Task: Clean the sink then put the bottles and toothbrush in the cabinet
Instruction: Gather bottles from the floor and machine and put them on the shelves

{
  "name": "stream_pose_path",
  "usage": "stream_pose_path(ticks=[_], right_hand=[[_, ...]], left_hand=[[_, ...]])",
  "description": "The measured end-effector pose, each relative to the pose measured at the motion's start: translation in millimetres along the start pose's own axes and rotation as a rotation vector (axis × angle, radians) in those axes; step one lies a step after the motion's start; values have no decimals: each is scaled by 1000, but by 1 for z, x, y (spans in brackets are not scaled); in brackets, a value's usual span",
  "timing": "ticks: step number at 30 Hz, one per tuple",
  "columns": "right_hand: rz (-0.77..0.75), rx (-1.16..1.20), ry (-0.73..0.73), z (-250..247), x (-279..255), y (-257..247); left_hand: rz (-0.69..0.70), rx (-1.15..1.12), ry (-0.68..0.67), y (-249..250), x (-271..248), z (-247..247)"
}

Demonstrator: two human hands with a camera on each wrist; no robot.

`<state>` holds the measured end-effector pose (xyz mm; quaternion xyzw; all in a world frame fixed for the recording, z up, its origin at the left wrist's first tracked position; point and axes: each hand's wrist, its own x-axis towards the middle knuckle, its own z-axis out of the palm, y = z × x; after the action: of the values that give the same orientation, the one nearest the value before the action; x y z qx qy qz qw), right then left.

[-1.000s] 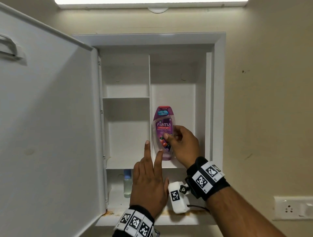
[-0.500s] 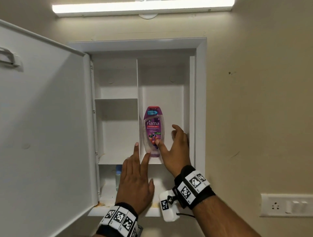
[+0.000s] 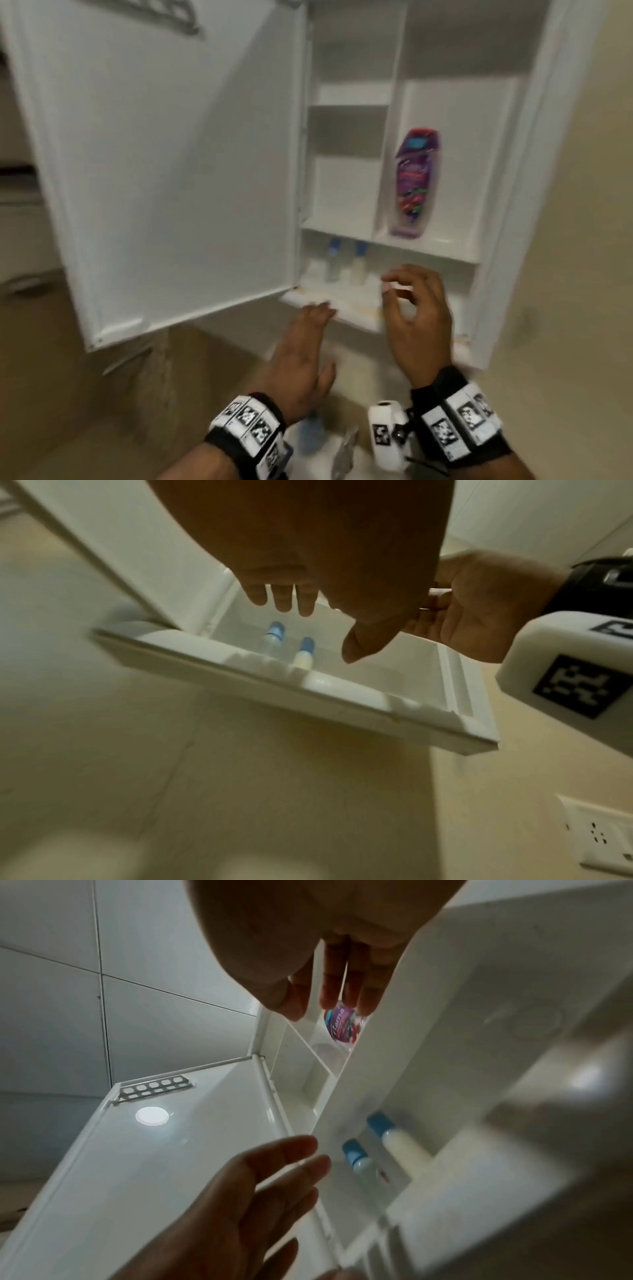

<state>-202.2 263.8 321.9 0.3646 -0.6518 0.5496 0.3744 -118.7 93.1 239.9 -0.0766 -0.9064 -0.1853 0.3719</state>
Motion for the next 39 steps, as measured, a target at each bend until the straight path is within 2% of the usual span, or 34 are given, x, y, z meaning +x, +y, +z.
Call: stream_pose_path(ticks=[5, 9, 13, 17, 19, 23, 26, 31, 35, 39], right_hand=[[182, 28, -235, 32, -70, -3], [337, 60, -414, 60, -132, -21], [434, 38, -518, 88, -191, -39], [552, 1, -618, 132, -253, -79], [594, -1, -662, 155, -287, -102], [606, 20, -823, 196, -346, -150], [609, 51, -956, 231, -386, -191], [596, 169, -1100, 282, -429, -244], [573, 265, -1226, 314, -443, -288], [520, 322, -1362, 349, -457, -308]], left_hand=[[-140, 63, -92, -29, -96, -24], [-289, 104, -56, -56, -172, -57], [-452, 135, -46, -81, -251, -94], [-635, 149, 4, -106, -353, -143], [-743, 144, -25, -112, -411, -171], [-988, 210, -126, -113, -518, -222], [-1138, 269, -142, -105, -592, -261], [-1338, 305, -97, -79, -671, -309], [-1499, 297, -30, -52, -714, -333], [-1720, 320, 41, -29, -750, -347]])
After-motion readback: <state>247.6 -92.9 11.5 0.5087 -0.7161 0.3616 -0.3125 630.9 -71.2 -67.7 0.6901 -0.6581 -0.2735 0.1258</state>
